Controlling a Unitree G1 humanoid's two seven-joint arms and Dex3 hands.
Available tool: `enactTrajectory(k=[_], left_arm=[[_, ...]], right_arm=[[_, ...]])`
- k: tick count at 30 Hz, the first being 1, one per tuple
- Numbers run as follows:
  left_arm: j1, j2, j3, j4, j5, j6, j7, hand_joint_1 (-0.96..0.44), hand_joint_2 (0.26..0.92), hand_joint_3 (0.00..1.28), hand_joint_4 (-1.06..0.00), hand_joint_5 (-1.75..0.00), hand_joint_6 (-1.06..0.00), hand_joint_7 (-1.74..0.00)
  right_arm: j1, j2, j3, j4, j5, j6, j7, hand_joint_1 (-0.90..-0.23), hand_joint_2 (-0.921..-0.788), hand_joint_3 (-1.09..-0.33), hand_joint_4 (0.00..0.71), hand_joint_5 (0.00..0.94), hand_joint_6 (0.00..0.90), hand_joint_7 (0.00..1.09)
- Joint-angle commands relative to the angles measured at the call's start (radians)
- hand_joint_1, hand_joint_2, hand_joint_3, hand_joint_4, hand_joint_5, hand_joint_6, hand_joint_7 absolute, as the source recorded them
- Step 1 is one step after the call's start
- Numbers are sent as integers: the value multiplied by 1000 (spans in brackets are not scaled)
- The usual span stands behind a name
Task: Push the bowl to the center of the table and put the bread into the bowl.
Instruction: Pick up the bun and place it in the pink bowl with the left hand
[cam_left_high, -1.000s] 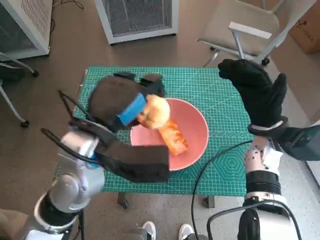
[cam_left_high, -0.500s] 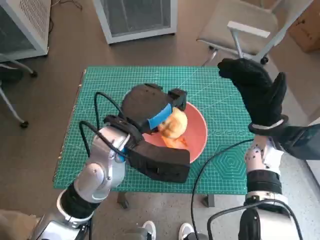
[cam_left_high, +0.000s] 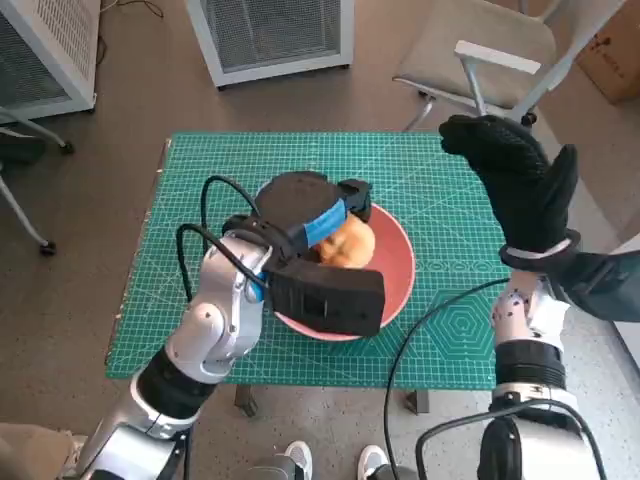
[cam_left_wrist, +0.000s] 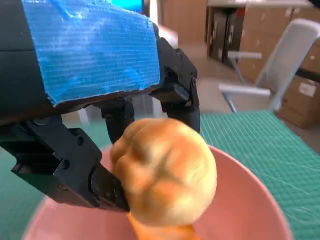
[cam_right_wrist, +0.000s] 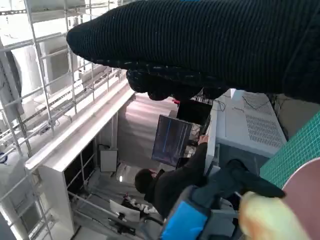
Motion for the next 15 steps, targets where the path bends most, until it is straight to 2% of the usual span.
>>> enactTrajectory(k=[1, 4, 7, 15], left_arm=[[18, 1, 19, 11, -42, 13, -9, -166, 840, 98, -209, -207, -297, -267], [21, 22, 14, 9, -52, -7, -6, -329, 843, 50, -123, -69, -259, -155], [23, 40, 14, 9, -66, -23, -7, -415, 849, 32, -74, -23, -237, -107], [40, 55, 47, 8, -135, -20, -15, -514, 865, 17, -6, 0, -182, -49]], right_arm=[[25, 7, 7, -3, -19, -10, -21, -614, -921, -579, 163, 3, 205, 184], [24, 9, 10, -3, -23, -13, -27, -614, -921, -578, 164, 3, 198, 180], [22, 11, 13, -2, -27, -16, -34, -614, -921, -578, 164, 3, 192, 177], [15, 15, 22, -16, -28, -8, -43, -619, -921, -581, 165, 2, 188, 177]])
